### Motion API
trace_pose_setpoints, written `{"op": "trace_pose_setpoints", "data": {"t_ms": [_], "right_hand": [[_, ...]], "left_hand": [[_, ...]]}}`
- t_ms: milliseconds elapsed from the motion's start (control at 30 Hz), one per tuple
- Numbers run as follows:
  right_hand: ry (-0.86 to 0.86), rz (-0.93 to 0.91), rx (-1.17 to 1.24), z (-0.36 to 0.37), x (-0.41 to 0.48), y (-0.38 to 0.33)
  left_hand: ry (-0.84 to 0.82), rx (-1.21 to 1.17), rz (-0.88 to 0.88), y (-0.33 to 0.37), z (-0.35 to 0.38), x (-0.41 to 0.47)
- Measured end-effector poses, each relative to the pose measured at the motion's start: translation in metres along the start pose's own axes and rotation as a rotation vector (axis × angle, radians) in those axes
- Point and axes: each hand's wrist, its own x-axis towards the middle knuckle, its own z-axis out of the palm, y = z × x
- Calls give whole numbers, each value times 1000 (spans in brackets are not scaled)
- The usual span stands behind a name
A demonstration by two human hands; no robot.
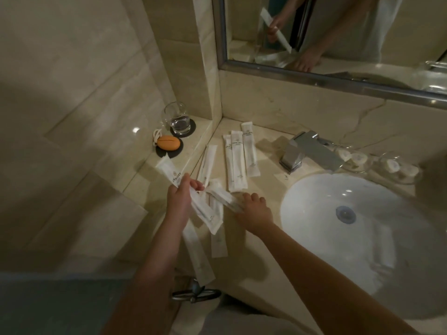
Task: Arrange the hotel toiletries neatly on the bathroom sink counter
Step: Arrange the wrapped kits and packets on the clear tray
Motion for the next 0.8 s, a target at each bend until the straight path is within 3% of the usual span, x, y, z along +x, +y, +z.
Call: {"op": "trace_pose_setpoints", "data": {"t_ms": [133,367,633,800], "right_hand": [[-20,8,-70,10,11,-15],[-188,-52,191,-12,17,7],[11,-105,419,-85,-35,54],[166,-12,375,-116,-80,109]], "left_hand": [[37,61,12,-1,-8,-3],[36,111,-39,-11,1,-7],[-107,294,11,-3,66,-31],[-359,290,87,0,126,-58]]}}
